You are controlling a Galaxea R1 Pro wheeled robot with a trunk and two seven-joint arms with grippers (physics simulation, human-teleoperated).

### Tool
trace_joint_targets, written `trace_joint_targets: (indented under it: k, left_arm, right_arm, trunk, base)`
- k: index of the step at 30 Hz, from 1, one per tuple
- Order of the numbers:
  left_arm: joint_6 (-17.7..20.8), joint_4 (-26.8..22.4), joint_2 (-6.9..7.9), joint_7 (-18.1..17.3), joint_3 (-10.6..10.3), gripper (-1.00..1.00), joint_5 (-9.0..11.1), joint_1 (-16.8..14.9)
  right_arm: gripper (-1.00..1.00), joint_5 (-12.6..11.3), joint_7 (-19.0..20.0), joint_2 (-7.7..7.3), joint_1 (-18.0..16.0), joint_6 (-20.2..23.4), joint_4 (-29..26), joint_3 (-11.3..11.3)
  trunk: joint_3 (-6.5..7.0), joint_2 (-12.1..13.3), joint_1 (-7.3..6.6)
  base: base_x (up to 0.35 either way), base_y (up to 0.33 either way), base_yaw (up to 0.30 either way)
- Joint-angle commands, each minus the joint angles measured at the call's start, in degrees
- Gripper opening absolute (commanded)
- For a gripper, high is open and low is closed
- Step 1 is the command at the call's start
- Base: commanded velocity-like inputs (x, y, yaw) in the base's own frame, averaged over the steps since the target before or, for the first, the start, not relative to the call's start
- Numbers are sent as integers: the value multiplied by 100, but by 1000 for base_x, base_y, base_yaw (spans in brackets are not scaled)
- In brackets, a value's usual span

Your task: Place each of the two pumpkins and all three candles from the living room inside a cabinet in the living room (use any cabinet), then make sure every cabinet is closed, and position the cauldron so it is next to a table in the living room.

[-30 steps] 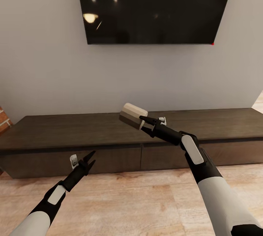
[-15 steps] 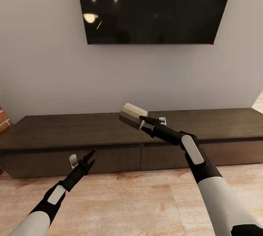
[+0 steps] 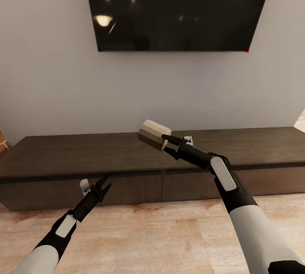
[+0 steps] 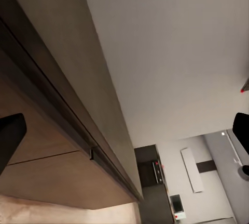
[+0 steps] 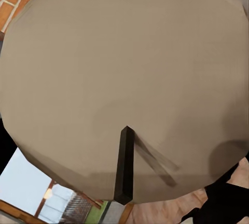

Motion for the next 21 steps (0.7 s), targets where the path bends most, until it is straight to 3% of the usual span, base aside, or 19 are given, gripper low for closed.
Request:
trace_joint_targets:
  k: [1,9,21]
  left_arm:
    - [53,3,-1,-12,10,100,21,-3]
    - [50,4,-1,226,26,100,27,-3]
    - [55,4,5,248,50,100,28,-3]
  right_arm:
    - [-100,-2,22,-4,-4,14,2,6]
    - [-100,-2,22,-4,-4,14,2,6]
    - [-100,-2,22,-4,-4,14,2,6]
  trunk:
    - [-5,-2,-1]
    - [-5,-2,-1]
    - [-5,-2,-1]
  base:
    - [8,-3,0]
    - [13,-11,0]
    - [26,-27,0]
